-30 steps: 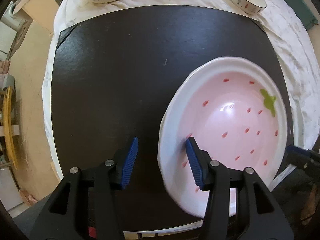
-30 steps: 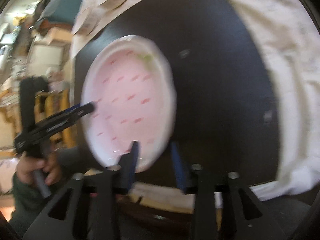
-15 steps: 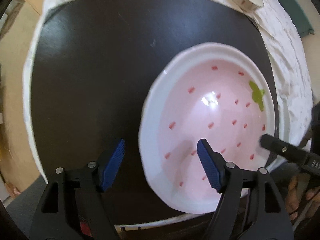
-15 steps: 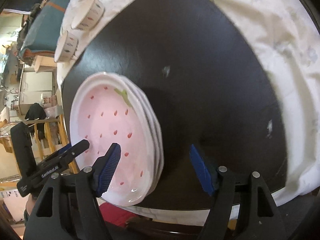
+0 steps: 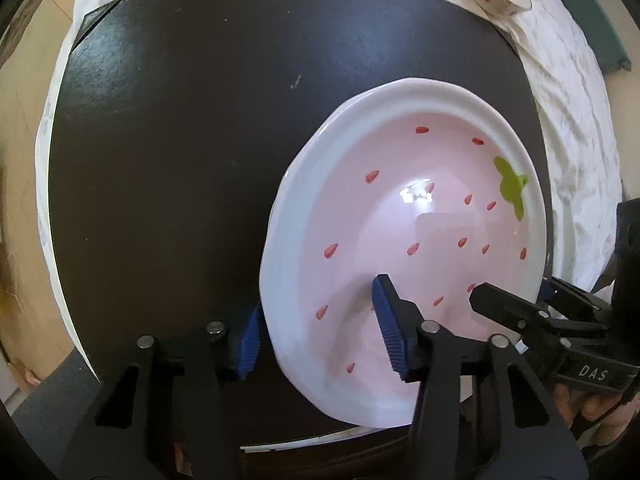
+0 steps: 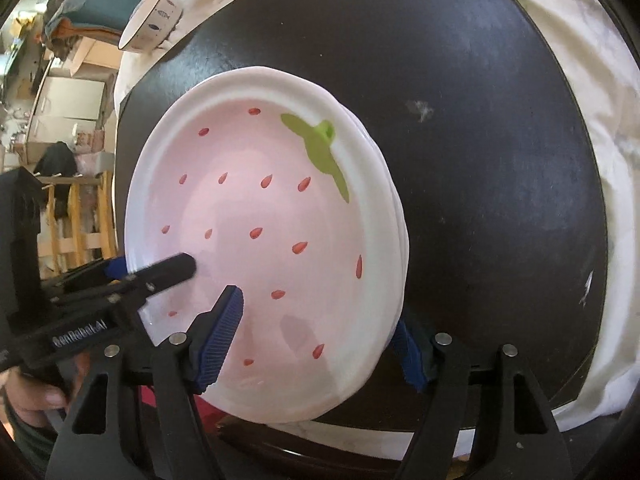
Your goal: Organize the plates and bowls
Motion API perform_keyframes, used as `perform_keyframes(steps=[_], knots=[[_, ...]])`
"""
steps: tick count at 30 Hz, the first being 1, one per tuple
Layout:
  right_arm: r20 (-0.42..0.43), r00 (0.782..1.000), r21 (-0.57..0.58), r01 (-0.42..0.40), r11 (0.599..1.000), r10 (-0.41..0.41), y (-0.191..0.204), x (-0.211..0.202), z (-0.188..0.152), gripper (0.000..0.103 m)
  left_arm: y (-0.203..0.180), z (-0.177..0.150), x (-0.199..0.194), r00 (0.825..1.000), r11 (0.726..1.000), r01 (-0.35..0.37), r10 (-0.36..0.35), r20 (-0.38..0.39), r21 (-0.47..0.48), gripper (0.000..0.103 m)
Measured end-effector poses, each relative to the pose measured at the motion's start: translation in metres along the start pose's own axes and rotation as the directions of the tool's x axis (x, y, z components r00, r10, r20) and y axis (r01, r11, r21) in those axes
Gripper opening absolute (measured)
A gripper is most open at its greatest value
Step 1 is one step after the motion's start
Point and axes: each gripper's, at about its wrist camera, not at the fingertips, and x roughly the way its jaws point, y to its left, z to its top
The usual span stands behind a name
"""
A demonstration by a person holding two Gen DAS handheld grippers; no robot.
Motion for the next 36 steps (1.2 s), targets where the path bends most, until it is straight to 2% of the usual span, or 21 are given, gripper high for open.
perform_keyframes(steps=[5, 13, 18, 25, 31, 36], knots=[[0.019, 1.000, 0.016, 0.000, 1.000, 0.000, -0.006, -0.005, 0.010, 0.073, 0.006, 0.006, -0.005, 1.000, 1.000, -0.002, 0.002, 0.022, -0.007, 0.048], [0.014, 1.000, -0.017, 0.008, 1.000, -0.008, -0.001, -0.004, 0.035, 0.073, 0.016, 0.041, -0.020, 0.998, 1.000, -0.004, 0.006, 0.061, -0.021, 0.047], [0.046, 0.999, -0.010, -0.004, 1.000, 0.004, -0.004, -0.008, 0.056, 0.073, 0.010, 0.065, -0.022, 0.995, 0.999, -0.032, 0.032, 0.089, -0.004, 0.047], [0.082, 0.996, -0.028, -0.017, 0.999, 0.019, -0.004, -0.012, 0.084, 0.073, 0.020, 0.089, -0.031, 0.994, 0.999, -0.027, 0.031, 0.107, -0.040, 0.047], [0.112, 0.993, -0.046, -0.029, 0.999, 0.034, -0.001, -0.012, 0.098, 0.073, 0.014, 0.101, -0.028, 0.990, 0.997, -0.047, 0.054, 0.134, -0.053, 0.047], [0.131, 0.990, -0.036, -0.043, 0.998, 0.048, 0.000, -0.010, 0.103, 0.072, 0.016, 0.095, -0.033, 0.985, 0.997, -0.058, 0.064, 0.162, -0.044, 0.047]])
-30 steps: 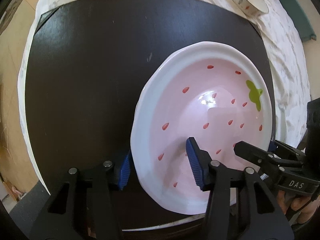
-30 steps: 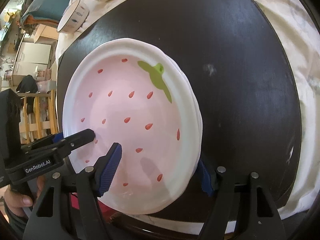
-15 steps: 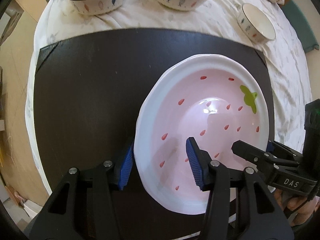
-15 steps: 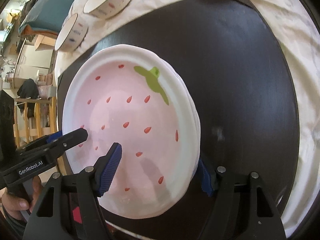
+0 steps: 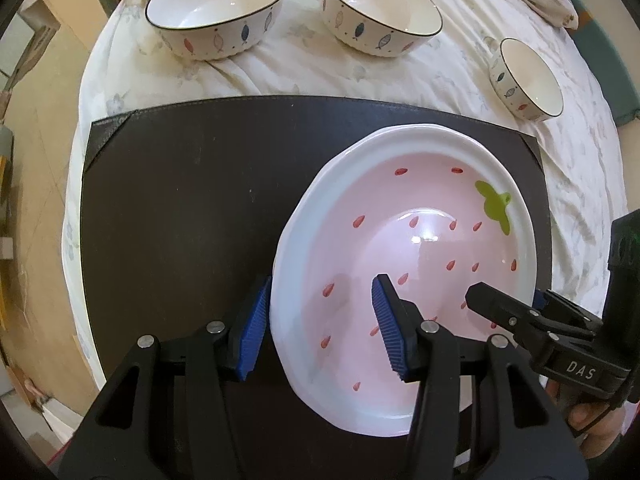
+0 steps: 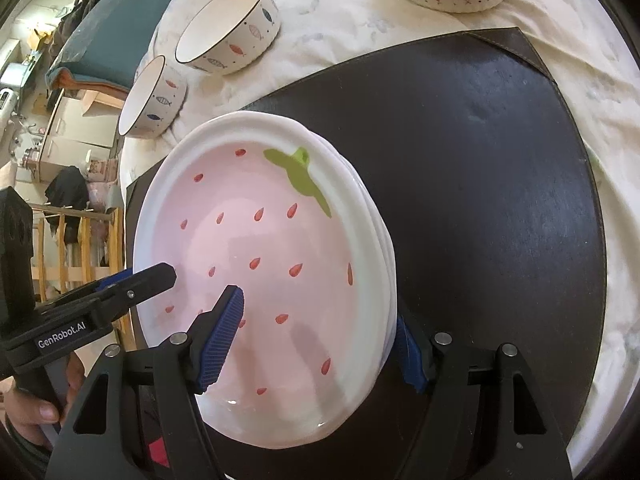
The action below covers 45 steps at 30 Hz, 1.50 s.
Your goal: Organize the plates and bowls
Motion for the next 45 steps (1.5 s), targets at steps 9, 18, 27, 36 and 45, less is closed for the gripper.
perform_keyframes(steps=[9, 18, 27, 36, 45], knots=[[0.018, 0.999, -0.033, 0.050, 0.998, -0.049, 0.007, -0.001, -0.003, 0.072, 0.003, 0.001, -0.021, 0.989, 0.996, -0.088, 0.083, 0.120, 0.032, 0.048], [0.188, 0.978, -0.082, 0.110, 0.991, -0.093, 0.015, -0.034, -0.009, 0.072, 0.011, -0.009, -0.051, 0.955, 0.996, -0.090, 0.081, 0.285, 0.016, 0.049], [0.320, 0.946, -0.081, 0.077, 0.994, -0.047, 0.021, -0.071, -0.020, 0.092, 0.004, -0.024, -0.082, 0.900, 0.999, -0.048, 0.037, 0.435, 0.012, 0.084], [0.335, 0.942, -0.082, -0.006, 0.997, 0.033, 0.025, -0.094, -0.017, 0.103, 0.001, -0.016, -0.092, 0.871, 0.987, -0.149, 0.160, 0.464, -0.061, 0.090], [0.427, 0.904, -0.057, 0.011, 0.998, 0.015, 0.010, -0.134, -0.013, 0.103, -0.030, 0.002, -0.089, 0.892, 0.984, -0.154, 0.178, 0.416, -0.090, 0.103]])
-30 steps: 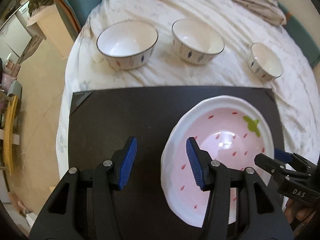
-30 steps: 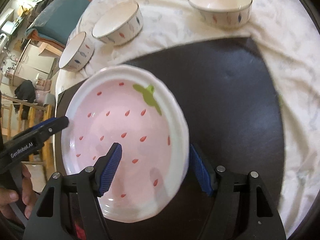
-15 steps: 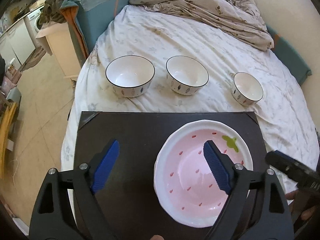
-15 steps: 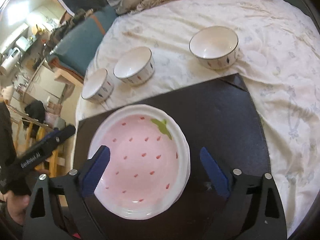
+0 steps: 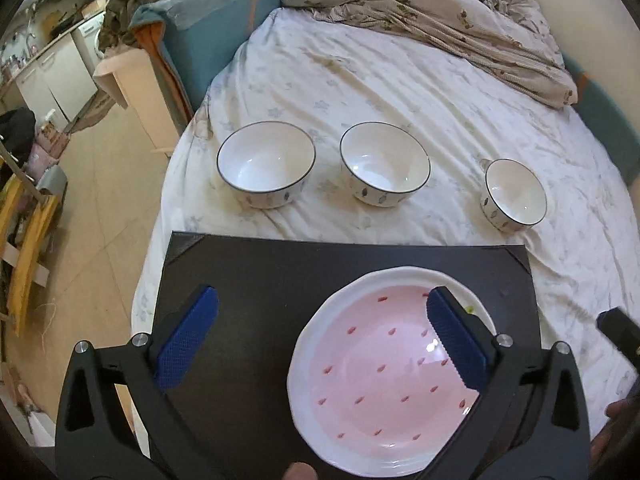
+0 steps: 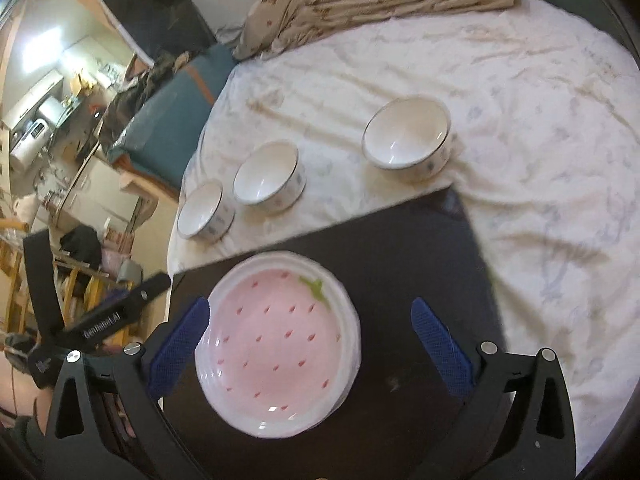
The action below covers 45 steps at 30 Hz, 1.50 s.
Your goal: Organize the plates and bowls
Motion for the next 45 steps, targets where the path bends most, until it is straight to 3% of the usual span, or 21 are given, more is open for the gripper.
perform_keyframes(steps=[7, 17, 24, 27, 30, 34, 40, 45], knots=[[0.039, 0.999, 0.071, 0.015, 0.997, -0.017, -0.032, -0.015, 0.033, 0.103, -0.038, 0.023, -0.006, 0.999, 0.999, -0.015, 0.014, 0.042, 0.032, 0.103], [0.015, 1.000, 0.282, 0.020, 0.959, -0.025, -0.093, -0.002, 0.060, 0.103, -0.078, 0.049, 0.016, 1.000, 0.999, -0.004, 0.005, -0.017, 0.041, 0.103], [-0.009, 0.993, 0.290, 0.114, 0.950, -0.117, -0.115, 0.012, 0.080, 0.102, -0.100, 0.065, 0.045, 0.993, 0.996, 0.088, -0.087, -0.076, 0.007, 0.102], [-0.034, 0.993, 0.302, 0.118, 0.946, -0.113, -0.122, 0.025, 0.086, 0.093, -0.120, 0.073, 0.061, 0.988, 0.993, 0.114, -0.112, -0.106, 0.016, 0.092], [-0.057, 0.993, 0.307, 0.120, 0.944, -0.107, -0.126, 0.040, 0.092, 0.086, -0.141, 0.083, 0.076, 0.984, 0.990, 0.141, -0.137, -0.115, 0.028, 0.089], [-0.063, 0.990, 0.287, 0.141, 0.947, -0.129, -0.129, 0.054, 0.106, 0.082, -0.165, 0.092, 0.097, 0.975, 0.983, 0.180, -0.173, -0.137, 0.039, 0.083], [-0.061, 0.992, 0.324, 0.123, 0.938, -0.109, -0.142, 0.074, 0.126, 0.073, -0.187, 0.104, 0.131, 0.970, 0.981, 0.189, -0.182, -0.162, 0.030, 0.076], [-0.094, 0.990, 0.321, 0.127, 0.938, -0.101, -0.147, 0.098, 0.135, 0.064, -0.207, 0.103, 0.162, 0.953, 0.981, 0.187, -0.167, -0.251, 0.056, 0.071]])
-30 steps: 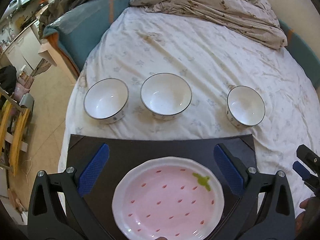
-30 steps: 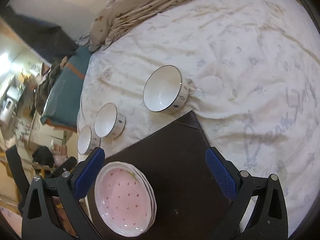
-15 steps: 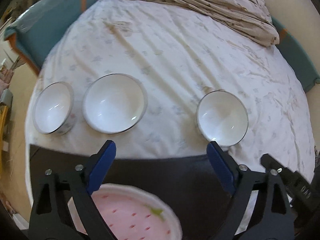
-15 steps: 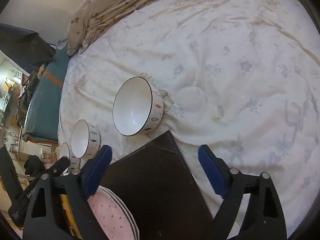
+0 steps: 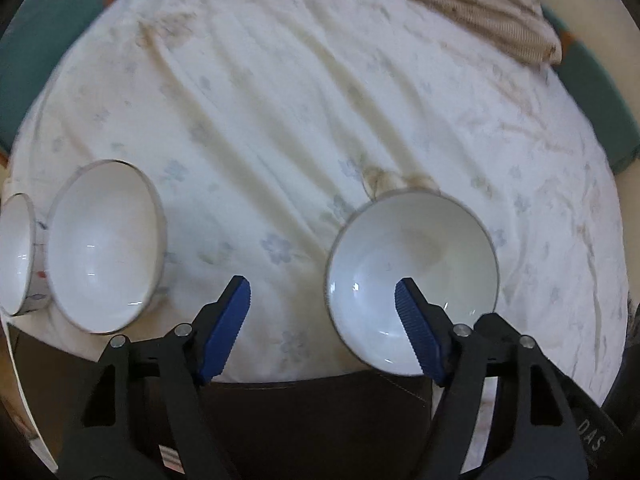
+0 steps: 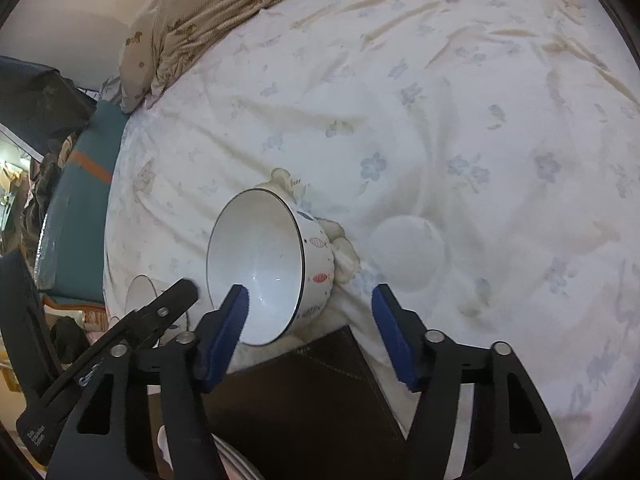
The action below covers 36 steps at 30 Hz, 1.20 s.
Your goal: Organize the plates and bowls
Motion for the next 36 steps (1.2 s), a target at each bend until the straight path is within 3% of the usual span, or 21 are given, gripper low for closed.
perform_keyframes(steps=[2, 4, 6, 8, 11, 13, 15, 22, 26, 36], knots=[[-0.011, 1.000, -0.001, 0.012, 1.000, -0.012, -0.002, 0.007, 0.003, 0.063, -0.006, 0.002, 0.007, 1.000, 1.000, -0.012, 0.012, 0.001, 0.013, 0.070], [-0.025, 0.999, 0.005, 0.021, 1.000, -0.021, -0.006, 0.013, 0.004, 0.055, -0.009, 0.003, 0.015, 1.000, 1.000, 0.004, -0.004, -0.011, 0.011, 0.067], [-0.041, 0.999, 0.007, 0.029, 1.000, -0.029, -0.009, 0.017, 0.005, 0.046, -0.009, 0.004, 0.021, 0.999, 1.000, 0.015, -0.015, -0.034, 0.007, 0.052], [-0.049, 0.998, 0.005, 0.041, 0.999, -0.041, -0.014, 0.020, 0.006, 0.041, -0.008, 0.005, 0.027, 0.998, 1.000, 0.025, -0.025, -0.054, 0.000, 0.045], [-0.052, 0.998, 0.021, 0.036, 0.999, -0.035, -0.021, 0.020, 0.007, 0.029, -0.009, 0.006, 0.030, 0.998, 1.000, 0.012, -0.011, -0.055, 0.015, 0.021], [-0.059, 0.998, 0.013, 0.025, 1.000, -0.024, -0.022, 0.020, 0.006, 0.014, -0.012, 0.005, 0.033, 0.998, 0.999, 0.012, -0.010, -0.068, 0.034, 0.009], [-0.064, 0.998, 0.000, 0.003, 1.000, -0.003, -0.020, 0.021, 0.007, 0.009, -0.012, 0.004, 0.032, 0.997, 1.000, 0.000, 0.001, -0.075, 0.022, 0.009], [-0.056, 0.998, -0.011, -0.014, 1.000, 0.013, -0.020, 0.016, 0.004, 0.008, -0.016, -0.011, 0.003, 0.997, 0.996, 0.020, -0.014, -0.073, 0.092, 0.008], [-0.052, 0.998, -0.019, -0.020, 1.000, 0.019, -0.018, 0.005, -0.002, 0.008, -0.005, -0.023, -0.009, 0.995, 0.997, 0.016, -0.008, -0.097, 0.081, 0.008], [-0.148, 0.989, -0.081, -0.019, 0.997, 0.006, -0.002, -0.002, -0.046, 0.008, 0.011, -0.053, -0.014, 0.989, 0.996, 0.011, 0.001, -0.147, 0.084, 0.008]])
